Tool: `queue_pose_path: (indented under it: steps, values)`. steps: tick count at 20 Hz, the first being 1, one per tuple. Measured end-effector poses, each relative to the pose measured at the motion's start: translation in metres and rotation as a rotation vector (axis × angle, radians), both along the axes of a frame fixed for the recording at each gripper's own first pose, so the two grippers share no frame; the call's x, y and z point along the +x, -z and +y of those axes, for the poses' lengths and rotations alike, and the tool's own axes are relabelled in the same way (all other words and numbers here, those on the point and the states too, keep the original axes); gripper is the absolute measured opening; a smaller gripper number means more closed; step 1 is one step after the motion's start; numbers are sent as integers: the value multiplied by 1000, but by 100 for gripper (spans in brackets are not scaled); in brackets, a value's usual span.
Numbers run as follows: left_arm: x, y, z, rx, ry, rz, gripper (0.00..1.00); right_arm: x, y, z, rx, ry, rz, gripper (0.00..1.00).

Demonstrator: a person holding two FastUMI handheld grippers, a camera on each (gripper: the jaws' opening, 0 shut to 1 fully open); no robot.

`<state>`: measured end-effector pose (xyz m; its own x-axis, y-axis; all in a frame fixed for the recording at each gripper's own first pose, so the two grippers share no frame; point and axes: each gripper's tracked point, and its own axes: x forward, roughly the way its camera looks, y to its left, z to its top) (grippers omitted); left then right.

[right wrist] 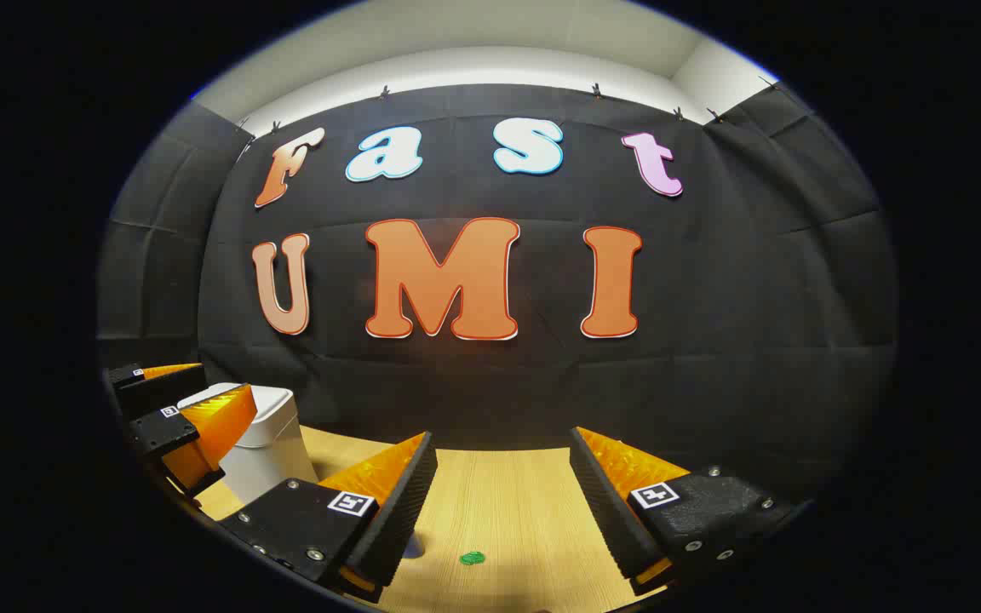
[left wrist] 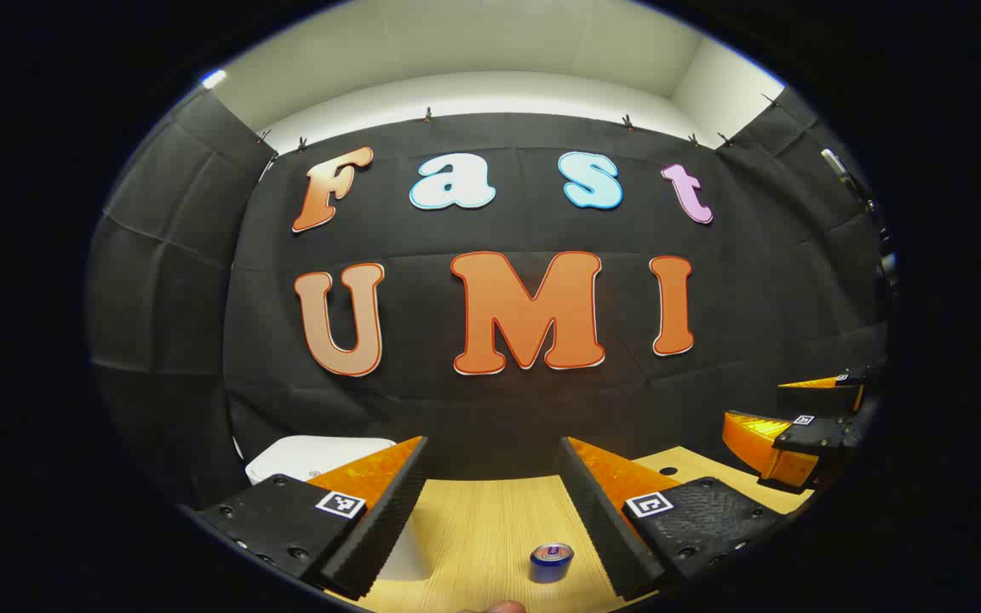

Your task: Press the lid of the desktop garbage bin to open it, pick up the crumpled paper on the desktop and throw it into the bin, then pick up the pop can on the desktop and drop it into the bin, and finally close the garbage bin lid.

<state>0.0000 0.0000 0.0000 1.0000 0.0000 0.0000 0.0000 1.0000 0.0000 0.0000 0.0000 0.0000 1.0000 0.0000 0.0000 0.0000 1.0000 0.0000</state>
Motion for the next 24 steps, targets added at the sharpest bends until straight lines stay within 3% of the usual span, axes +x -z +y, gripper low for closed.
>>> queue_pose_path:
  steps: [15,16,17,22,24]
  values:
    - [-17,-10,-2,3,-13,-21,95,-13,-4,-2,0,0,-13,93]
    - [-18,-9,-3,9,-16,-17,99,-13,-4,-3,-3,2,-9,93]
    - [-18,-6,-2,19,-18,-10,95,-16,-2,-3,-5,4,-6,93]
    - [-24,-11,-2,27,-19,-24,95,-22,-6,-7,-9,20,-20,93]
    - [-24,-13,1,22,-22,-36,99,-22,-6,-5,-6,21,-20,93]
